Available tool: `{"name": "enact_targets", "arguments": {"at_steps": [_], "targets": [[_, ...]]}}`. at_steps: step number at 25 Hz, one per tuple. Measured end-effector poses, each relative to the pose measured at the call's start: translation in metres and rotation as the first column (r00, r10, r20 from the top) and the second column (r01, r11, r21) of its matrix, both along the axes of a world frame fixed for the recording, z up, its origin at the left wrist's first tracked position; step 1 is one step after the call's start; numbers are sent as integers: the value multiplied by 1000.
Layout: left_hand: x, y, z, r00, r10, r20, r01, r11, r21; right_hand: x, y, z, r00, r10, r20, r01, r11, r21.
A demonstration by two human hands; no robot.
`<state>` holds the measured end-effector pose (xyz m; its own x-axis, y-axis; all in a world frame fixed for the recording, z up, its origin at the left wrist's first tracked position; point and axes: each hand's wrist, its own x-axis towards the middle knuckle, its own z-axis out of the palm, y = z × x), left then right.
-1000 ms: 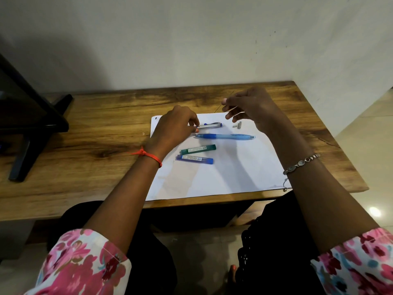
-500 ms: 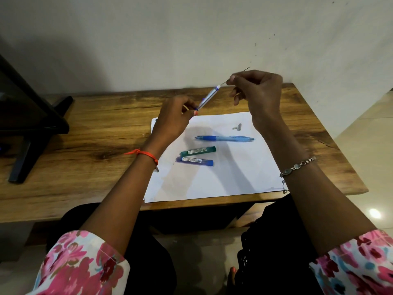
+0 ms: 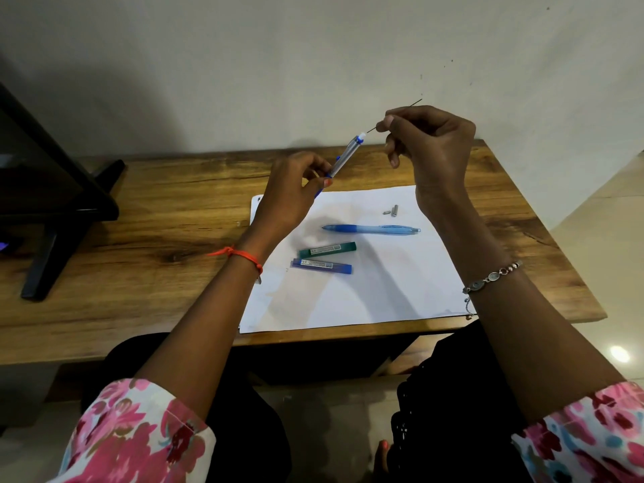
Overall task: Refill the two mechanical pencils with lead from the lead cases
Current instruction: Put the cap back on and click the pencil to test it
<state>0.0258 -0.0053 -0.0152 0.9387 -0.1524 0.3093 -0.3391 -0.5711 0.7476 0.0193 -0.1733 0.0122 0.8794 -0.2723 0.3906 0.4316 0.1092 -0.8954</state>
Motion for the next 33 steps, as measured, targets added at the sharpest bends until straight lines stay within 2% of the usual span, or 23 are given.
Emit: {"name": "enact_targets", "arguments": {"at_steps": [9, 16, 22, 26, 28, 31, 33], "targets": [[-1, -1, 1, 1000, -16, -1, 16, 1000, 25, 1, 0, -1, 1000, 21, 6, -21, 998, -56], [-1, -1, 0, 1000, -20, 0, 20, 1000, 19, 1, 0, -3, 997, 76, -22, -79, 972, -221], [-1, -2, 0, 1000, -17, -6, 17, 1000, 22, 1, -2, -4, 993, 98, -60, -110, 966, -234], [-2, -3, 1, 1000, -14, -7, 14, 999, 35, 1, -3, -4, 994, 81, -78, -98, 964, -247], [-3, -3, 1, 1000, -20, -13, 20, 999, 25, 4, -8, -4, 994, 13, -109, -41, 966, -254], [-2, -2, 1, 999, -17, -27, 17, 1000, 9, 9, -25, -8, 954, -174, -244, 51, 896, -442], [-2, -2, 1, 999, -17, -32, 17, 1000, 11, 10, -37, -13, 896, -221, -385, -86, 765, -638]]}}
